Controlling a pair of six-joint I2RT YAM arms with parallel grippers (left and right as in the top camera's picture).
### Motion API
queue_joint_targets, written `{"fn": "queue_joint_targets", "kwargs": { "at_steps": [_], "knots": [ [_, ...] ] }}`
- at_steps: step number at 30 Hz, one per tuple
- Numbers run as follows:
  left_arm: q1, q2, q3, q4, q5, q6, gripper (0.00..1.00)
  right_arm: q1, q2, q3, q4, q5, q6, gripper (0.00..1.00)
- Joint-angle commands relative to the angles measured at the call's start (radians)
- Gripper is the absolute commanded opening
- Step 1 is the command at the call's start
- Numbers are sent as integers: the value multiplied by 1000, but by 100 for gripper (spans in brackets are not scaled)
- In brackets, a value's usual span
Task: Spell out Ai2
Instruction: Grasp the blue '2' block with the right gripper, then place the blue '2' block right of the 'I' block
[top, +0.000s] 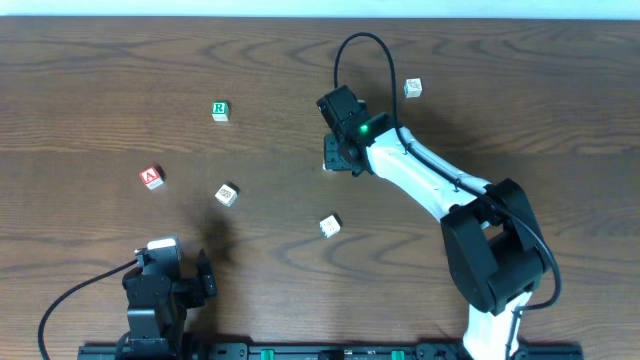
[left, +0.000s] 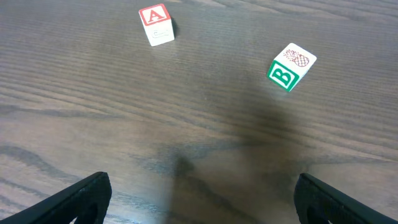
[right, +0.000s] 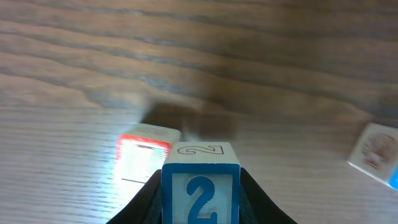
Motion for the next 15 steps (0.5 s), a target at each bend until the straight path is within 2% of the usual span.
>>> {"fn": "queue_joint_targets", "kwargs": {
  "at_steps": [1, 15],
  "knots": [
    [4, -5, -29, -41, -10, 3, 95, 2, 9, 3, -8, 58, 43, 1],
    [4, -5, -29, -41, -10, 3, 95, -2, 10, -2, 5, 37, 50, 1]
  ]
}}
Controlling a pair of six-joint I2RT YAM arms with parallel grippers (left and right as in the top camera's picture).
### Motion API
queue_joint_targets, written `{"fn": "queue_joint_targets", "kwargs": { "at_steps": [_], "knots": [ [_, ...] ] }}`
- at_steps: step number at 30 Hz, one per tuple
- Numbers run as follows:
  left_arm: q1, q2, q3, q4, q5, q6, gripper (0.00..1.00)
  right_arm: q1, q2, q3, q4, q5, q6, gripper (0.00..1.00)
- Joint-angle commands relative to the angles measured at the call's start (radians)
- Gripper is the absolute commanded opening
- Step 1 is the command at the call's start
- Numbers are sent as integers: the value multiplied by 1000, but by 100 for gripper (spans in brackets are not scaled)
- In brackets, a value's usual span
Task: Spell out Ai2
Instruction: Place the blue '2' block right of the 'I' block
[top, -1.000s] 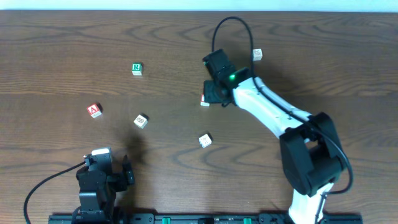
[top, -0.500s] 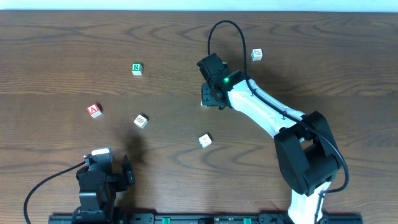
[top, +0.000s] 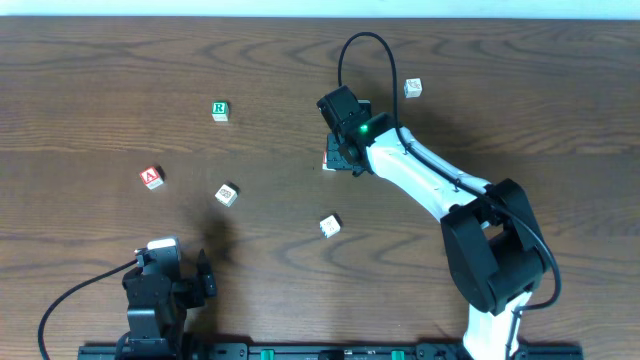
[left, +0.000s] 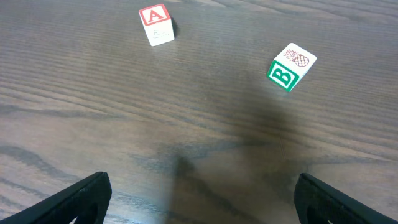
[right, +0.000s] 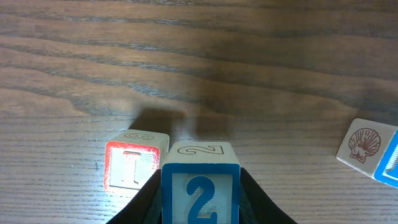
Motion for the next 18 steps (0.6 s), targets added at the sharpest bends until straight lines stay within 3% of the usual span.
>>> {"fn": "queue_joint_targets", "kwargs": {
  "at_steps": [1, 18],
  "knots": [
    [4, -5, -29, -41, -10, 3, 95, -2, 10, -2, 1, 14, 20, 1],
    [4, -5, -29, -41, -10, 3, 95, -4, 40, -3, 16, 26, 20, 1]
  ]
}}
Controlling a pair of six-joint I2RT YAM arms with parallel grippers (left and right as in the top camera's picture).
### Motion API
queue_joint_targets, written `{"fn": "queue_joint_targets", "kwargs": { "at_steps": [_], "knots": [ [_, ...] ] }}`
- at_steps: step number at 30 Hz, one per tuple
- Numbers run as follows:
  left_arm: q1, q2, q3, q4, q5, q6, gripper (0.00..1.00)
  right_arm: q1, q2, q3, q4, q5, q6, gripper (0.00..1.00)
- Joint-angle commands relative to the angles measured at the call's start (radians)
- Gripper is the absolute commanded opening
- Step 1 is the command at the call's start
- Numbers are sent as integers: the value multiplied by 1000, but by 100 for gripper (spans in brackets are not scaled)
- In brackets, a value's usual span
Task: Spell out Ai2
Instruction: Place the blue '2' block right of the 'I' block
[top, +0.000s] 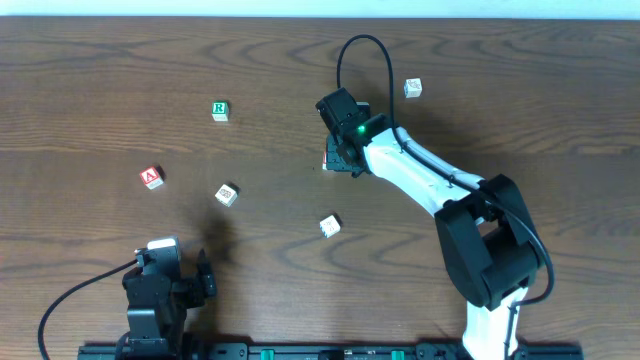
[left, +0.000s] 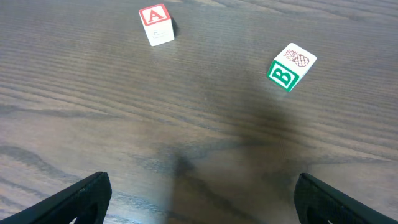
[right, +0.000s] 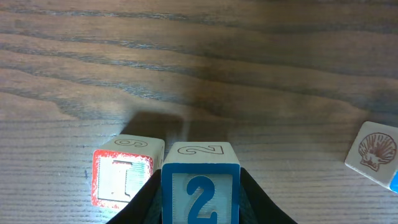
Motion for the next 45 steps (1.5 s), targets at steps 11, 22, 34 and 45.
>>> {"fn": "queue_joint_targets", "kwargs": {
  "at_steps": [11, 22, 34, 45],
  "knots": [
    [4, -5, -29, -41, -10, 4, 95, -7, 10, -3, 8, 12, 20, 3],
    [4, -5, -29, -41, -10, 3, 95, -8, 10, -3, 10, 13, 20, 19],
    [4, -5, -29, -41, -10, 3, 95, -8, 10, -3, 9, 12, 20, 30],
    [4, -5, -29, -41, -10, 3, 95, -8, 10, -3, 8, 12, 20, 31]
  ]
}}
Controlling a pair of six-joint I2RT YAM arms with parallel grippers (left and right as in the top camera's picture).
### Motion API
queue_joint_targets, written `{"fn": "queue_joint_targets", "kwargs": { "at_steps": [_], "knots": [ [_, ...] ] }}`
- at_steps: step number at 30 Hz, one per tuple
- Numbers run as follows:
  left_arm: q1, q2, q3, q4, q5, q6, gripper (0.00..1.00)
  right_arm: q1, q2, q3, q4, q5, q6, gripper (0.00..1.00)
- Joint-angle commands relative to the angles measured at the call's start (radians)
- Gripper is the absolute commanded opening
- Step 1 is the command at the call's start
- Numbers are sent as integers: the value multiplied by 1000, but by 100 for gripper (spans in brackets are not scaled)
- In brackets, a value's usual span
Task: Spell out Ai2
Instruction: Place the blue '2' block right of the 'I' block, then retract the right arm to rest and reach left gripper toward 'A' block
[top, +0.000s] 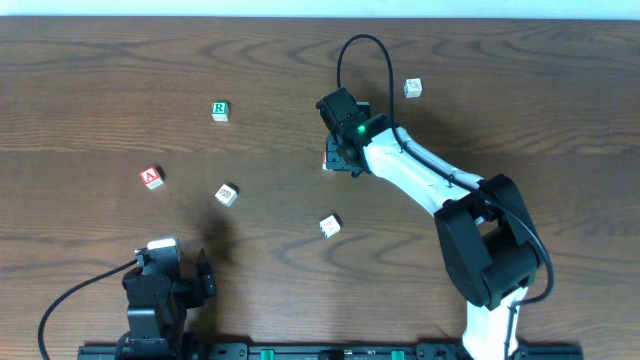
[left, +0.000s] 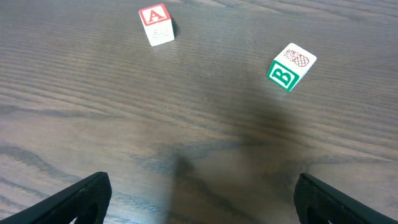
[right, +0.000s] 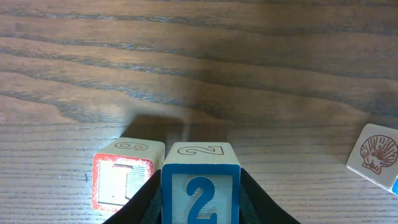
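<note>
My right gripper (right: 200, 186) is shut on the blue "2" block (right: 200, 183), held low over the table just right of the red "I" block (right: 124, 177); overhead that gripper (top: 340, 150) is at table centre. The red "A" block (top: 151, 177) lies far left, also in the left wrist view as the "A" block (left: 156, 25). My left gripper (left: 199, 199) is open near the front edge with nothing between its fingers (left: 81, 196).
A green "B" block (left: 290, 66) lies right of the A block. A green "R" block (top: 220, 110) sits at back left, a white block (top: 330, 226) in front of centre, another block (top: 413, 88) at back right. A shell-pictured block (right: 375, 155) lies right of the "2".
The right gripper with the "2" block barely shifted; the "I" block sits about the same beside it. The left arm has not moved.
The right gripper held the "2" block above and slightly behind the "I" block. Then it stood lower, with the "I" block close at its left. It has stayed beside that block since. The left gripper rested open throughout.
</note>
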Motion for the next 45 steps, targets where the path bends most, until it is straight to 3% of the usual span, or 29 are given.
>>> {"fn": "queue_joint_targets", "kwargs": {
  "at_steps": [1, 24, 38, 42, 45],
  "knots": [
    [4, -5, -29, -41, -10, 3, 95, -7, 9, -3, 2, 11, 17, 31],
    [4, -5, -29, -41, -10, 3, 95, -7, 9, -3, -4, 13, 16, 36],
    [4, -5, -29, -41, -10, 3, 95, -18, 5, 2, 152, 128, -22, 39],
    [4, -5, -29, -41, -10, 3, 95, -36, -22, 57, 106, 124, -40, 40],
    [4, -5, -29, -41, -10, 3, 95, -45, -73, 124, 14, 112, -71, 48]
  ]
}}
